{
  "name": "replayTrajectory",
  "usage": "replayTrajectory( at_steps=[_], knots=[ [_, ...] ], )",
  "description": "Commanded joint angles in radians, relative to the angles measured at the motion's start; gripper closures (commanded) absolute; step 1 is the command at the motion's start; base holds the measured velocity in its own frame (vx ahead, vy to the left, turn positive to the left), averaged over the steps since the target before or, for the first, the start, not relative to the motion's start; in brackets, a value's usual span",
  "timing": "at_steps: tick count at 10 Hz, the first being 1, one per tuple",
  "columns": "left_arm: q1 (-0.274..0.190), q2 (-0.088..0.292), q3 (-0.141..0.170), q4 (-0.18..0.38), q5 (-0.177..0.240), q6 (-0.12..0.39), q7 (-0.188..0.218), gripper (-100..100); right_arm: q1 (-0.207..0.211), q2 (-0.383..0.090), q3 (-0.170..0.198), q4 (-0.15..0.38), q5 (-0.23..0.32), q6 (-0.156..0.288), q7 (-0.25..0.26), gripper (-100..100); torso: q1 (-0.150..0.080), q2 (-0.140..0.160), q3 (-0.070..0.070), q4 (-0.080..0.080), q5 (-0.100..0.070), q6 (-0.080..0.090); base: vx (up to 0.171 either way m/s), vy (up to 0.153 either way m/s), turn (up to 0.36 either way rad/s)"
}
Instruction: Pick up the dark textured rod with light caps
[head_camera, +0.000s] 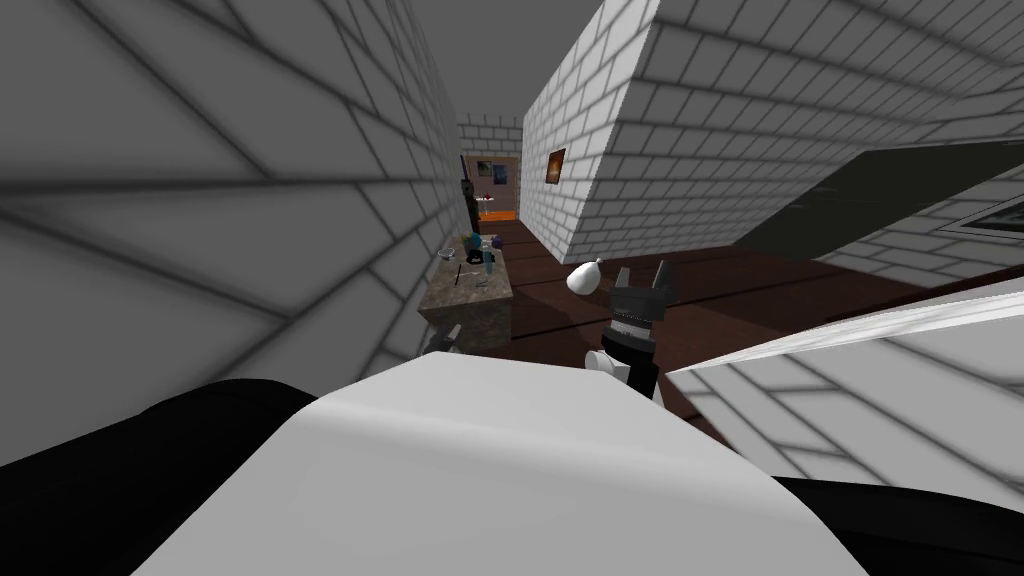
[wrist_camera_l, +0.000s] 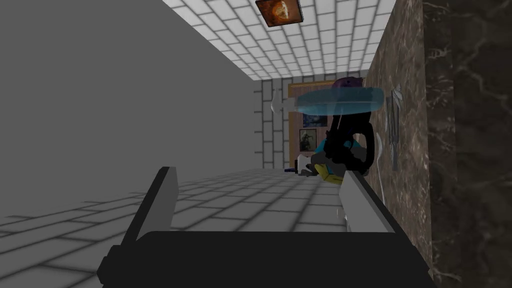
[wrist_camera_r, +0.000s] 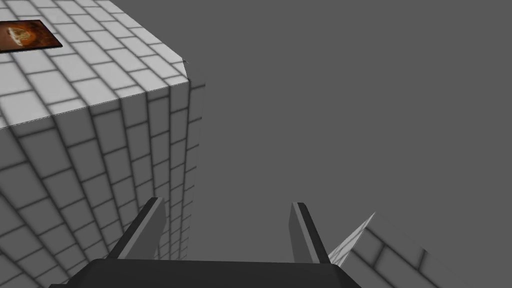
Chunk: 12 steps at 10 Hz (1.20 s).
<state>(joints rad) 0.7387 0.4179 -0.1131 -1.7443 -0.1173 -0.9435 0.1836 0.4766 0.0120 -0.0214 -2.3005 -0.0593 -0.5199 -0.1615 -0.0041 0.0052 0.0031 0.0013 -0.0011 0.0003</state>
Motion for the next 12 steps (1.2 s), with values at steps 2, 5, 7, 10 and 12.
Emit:
replayTrajectory(
  at_steps=[2, 5, 7, 10, 12],
  knots=[
    [0.036, 0.065, -0.01, 0.079, -0.037, -0.054, 0.048, -100, 0.0, 0.0, 0.0, 0.0, 0.0, 0.0, 0.0, 0, 0.0, -0.001, 0.0, 0.0, 0.0, -0.001, -0.046, -0.091, -0.177],
    [0.054, 0.111, -0.014, 0.159, -0.062, -0.083, 0.083, -100, 0.0, 0.0, 0.0, 0.0, 0.0, 0.0, 0.0, 0, 0.001, -0.002, -0.001, 0.0, 0.0, 0.0, -0.029, -0.078, -0.152],
    [0.071, 0.159, -0.018, 0.211, -0.087, -0.109, 0.119, -100, 0.0, 0.0, 0.0, 0.0, 0.0, 0.0, 0.0, 0, 0.002, -0.002, -0.001, 0.0, 0.0, 0.0, -0.021, -0.068, -0.183],
    [0.087, 0.208, -0.02, 0.286, -0.112, -0.134, 0.156, -100, 0.0, 0.0, 0.0, 0.0, 0.0, 0.0, 0.0, 0, 0.004, -0.003, -0.001, 0.0, 0.001, 0.0, -0.011, -0.04, -0.129],
    [0.102, 0.257, -0.023, 0.352, -0.138, -0.157, 0.195, -100, 0.0, 0.0, 0.0, 0.0, 0.0, 0.0, 0.0, 0, 0.003, -0.002, -0.001, 0.0, 0.0, 0.0, -0.015, -0.059, -0.212]
  ],
)
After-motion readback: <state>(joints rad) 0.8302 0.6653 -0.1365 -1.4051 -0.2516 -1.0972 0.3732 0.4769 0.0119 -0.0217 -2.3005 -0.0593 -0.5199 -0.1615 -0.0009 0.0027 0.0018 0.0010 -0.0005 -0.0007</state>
